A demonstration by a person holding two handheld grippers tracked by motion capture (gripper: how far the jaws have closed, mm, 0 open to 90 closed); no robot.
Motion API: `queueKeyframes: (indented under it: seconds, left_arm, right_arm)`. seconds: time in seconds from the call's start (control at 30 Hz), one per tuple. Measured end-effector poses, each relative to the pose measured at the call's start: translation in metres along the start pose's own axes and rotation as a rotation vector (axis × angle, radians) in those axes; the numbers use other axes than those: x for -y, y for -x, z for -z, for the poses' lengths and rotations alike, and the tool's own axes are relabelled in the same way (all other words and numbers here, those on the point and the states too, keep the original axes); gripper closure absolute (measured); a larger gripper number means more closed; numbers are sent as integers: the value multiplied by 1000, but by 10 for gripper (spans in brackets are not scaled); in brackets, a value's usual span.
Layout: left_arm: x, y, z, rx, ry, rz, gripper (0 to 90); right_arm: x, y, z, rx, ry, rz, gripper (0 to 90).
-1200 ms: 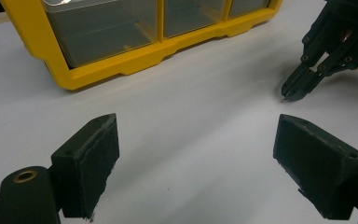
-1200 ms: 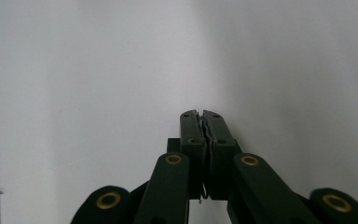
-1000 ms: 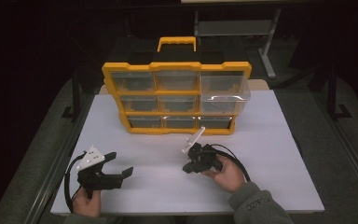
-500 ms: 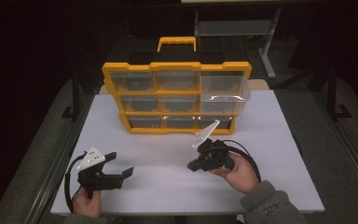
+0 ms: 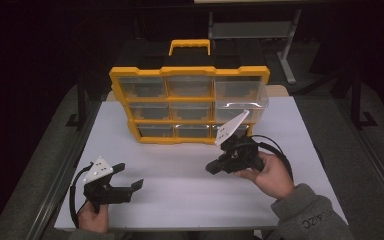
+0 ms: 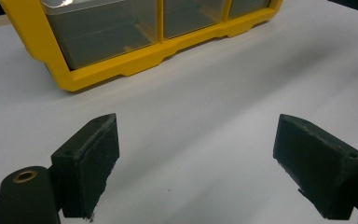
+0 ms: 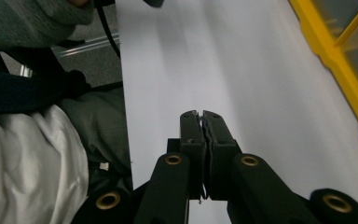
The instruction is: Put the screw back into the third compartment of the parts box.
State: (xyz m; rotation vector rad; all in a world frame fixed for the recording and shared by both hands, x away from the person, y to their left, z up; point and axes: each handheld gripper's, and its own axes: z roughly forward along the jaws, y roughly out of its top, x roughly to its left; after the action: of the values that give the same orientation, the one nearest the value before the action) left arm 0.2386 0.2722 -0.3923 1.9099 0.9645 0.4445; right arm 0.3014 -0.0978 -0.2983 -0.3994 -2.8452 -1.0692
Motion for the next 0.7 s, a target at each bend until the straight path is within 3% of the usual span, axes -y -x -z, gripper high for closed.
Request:
queueKeyframes:
  seconds: [0.33, 0.4, 0.47, 0.7]
  left_arm:
    - [0, 0, 0, 1, -6, -5, 137]
    - [-1, -2, 0, 0, -7, -29, 137]
    - [-1, -1, 1, -1, -4, -12, 137]
    - [-1, -1, 1, -1, -3, -11, 137]
  right_arm:
    - [-20, -4, 34, -2, 11, 13, 872]
    - [-24, -3, 39, -8, 7, 10, 872]
    - [-29, -2, 43, -8, 3, 5, 871]
    - [-45, 2, 64, 16, 7, 17, 872]
